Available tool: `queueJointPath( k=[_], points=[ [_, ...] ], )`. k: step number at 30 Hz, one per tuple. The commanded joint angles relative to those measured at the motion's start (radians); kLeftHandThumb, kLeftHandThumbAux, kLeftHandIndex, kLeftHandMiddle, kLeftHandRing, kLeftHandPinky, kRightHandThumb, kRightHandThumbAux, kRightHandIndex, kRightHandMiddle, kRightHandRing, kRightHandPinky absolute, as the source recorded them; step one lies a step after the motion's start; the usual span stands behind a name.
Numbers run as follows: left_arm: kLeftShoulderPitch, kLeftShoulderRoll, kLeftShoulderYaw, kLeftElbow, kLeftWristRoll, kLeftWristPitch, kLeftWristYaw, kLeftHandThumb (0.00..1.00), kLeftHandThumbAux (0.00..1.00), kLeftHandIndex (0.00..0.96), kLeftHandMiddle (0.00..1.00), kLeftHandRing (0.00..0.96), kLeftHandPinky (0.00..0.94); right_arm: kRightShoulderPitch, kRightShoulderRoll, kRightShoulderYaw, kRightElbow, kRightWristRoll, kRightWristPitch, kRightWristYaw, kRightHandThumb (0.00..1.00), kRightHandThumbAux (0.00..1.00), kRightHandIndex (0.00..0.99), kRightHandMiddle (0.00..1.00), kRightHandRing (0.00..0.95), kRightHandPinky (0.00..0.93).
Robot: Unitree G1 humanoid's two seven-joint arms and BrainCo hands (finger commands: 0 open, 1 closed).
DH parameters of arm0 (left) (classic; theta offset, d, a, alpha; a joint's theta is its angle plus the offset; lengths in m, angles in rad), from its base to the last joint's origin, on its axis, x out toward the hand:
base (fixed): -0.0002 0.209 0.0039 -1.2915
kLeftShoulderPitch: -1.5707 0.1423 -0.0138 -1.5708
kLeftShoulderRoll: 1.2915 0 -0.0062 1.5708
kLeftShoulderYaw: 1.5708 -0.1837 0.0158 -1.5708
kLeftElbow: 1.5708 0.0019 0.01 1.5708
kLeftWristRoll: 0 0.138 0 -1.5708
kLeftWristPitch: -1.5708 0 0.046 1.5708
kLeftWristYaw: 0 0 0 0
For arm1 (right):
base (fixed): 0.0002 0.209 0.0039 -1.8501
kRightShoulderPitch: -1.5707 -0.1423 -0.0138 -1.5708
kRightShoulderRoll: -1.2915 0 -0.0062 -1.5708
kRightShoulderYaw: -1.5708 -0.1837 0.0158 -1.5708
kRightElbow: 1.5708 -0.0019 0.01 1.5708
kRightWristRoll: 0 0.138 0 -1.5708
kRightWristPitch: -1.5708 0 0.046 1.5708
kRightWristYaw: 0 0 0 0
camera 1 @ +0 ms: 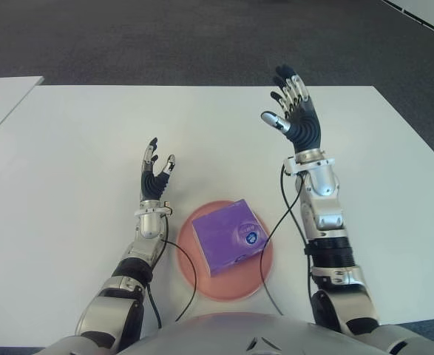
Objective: Put the tissue paper into the plate.
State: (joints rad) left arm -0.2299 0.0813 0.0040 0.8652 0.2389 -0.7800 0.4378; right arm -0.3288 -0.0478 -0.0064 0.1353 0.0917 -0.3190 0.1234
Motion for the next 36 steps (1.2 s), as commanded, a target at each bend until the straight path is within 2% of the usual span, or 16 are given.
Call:
queueJointPath(
  k=[1,6,14,23,36],
  points=[
    [0.071,0.013,-0.017,0.042,0.038,-0.003,0.019,0.000,0.494,0.000,0.000,0.000,0.000,0.021,0.015,-0.027,0.087,0.058,-0.026,0.037,0.120,0.716,0.058,0.025,0.000,0.000],
    [0.079,0.016,-0.023,0.030,0.037,0.008,0.019,0.000,0.501,0.000,0.000,0.000,0.000,0.052,0.019,-0.044,0.143,0.081,-0.002,0.063,0.083,0.718,0.072,0.029,0.000,0.000],
    [0.082,0.019,-0.022,0.028,0.034,0.004,0.024,0.000,0.484,0.000,0.000,0.000,0.000,0.059,-0.001,-0.043,0.332,0.004,-0.102,0.057,0.017,0.650,0.066,0.007,0.000,0.000],
    [0.077,0.018,-0.017,0.033,0.022,-0.002,0.016,0.000,0.469,0.000,0.000,0.000,0.000,0.038,-0.033,-0.042,0.503,-0.036,-0.144,0.068,0.000,0.566,0.008,0.000,0.000,0.000],
    [0.079,0.017,-0.016,0.019,0.016,0.011,0.004,0.000,0.474,0.000,0.000,0.000,0.000,0.060,-0.028,-0.010,0.606,-0.116,-0.209,0.006,0.000,0.554,0.000,0.000,0.000,0.000]
  ],
)
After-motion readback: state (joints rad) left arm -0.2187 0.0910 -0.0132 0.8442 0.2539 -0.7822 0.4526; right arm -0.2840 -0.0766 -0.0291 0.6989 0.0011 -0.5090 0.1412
